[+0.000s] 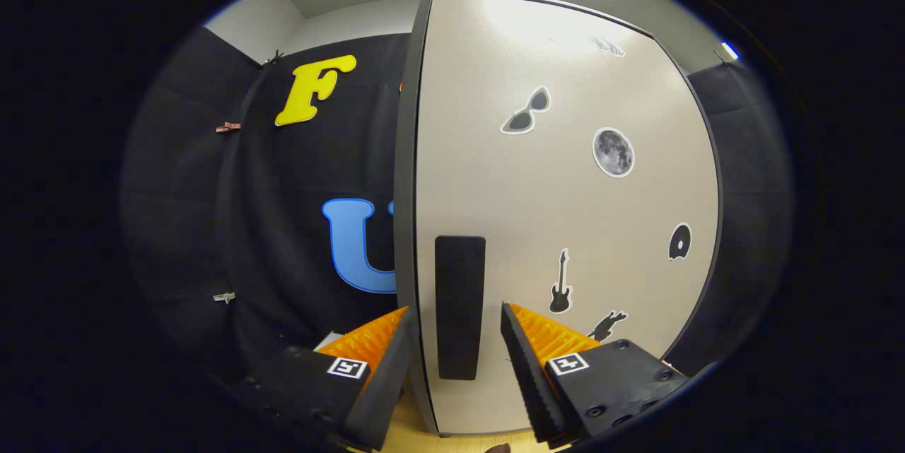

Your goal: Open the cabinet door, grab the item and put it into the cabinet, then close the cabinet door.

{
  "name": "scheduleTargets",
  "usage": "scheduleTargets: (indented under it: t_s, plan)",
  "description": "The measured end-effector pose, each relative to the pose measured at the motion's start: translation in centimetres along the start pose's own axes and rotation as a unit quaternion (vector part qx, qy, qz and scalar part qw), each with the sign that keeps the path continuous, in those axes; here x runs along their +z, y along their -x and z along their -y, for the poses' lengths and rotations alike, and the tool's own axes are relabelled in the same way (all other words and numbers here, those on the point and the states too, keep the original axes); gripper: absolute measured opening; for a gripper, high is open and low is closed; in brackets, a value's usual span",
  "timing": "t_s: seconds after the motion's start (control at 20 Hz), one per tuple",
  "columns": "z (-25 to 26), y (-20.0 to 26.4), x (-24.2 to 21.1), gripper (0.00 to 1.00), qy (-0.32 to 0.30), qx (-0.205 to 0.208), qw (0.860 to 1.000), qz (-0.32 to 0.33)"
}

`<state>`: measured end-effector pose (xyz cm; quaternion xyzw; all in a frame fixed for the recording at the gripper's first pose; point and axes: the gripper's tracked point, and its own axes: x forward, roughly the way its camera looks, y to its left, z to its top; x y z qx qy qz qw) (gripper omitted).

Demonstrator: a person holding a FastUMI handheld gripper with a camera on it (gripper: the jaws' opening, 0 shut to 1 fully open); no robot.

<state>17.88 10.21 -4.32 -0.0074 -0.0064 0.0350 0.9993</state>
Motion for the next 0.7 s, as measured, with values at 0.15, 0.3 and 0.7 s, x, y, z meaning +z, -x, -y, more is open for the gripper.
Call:
scheduleTargets:
  t_s: [0.15, 0.3, 0.7]
  plan:
    - [-0.1, -1.3, -1.4, 0.48, -0.007, -0.007, 1.0, -0.022]
    - [0.3, -2.0, -1.7, 0.33, -0.005, -0.009, 1.0, -0.027]
    - [0.1, 1.4, -1.6, 0.2, -0.005, 0.041, 0.998, -0.037]
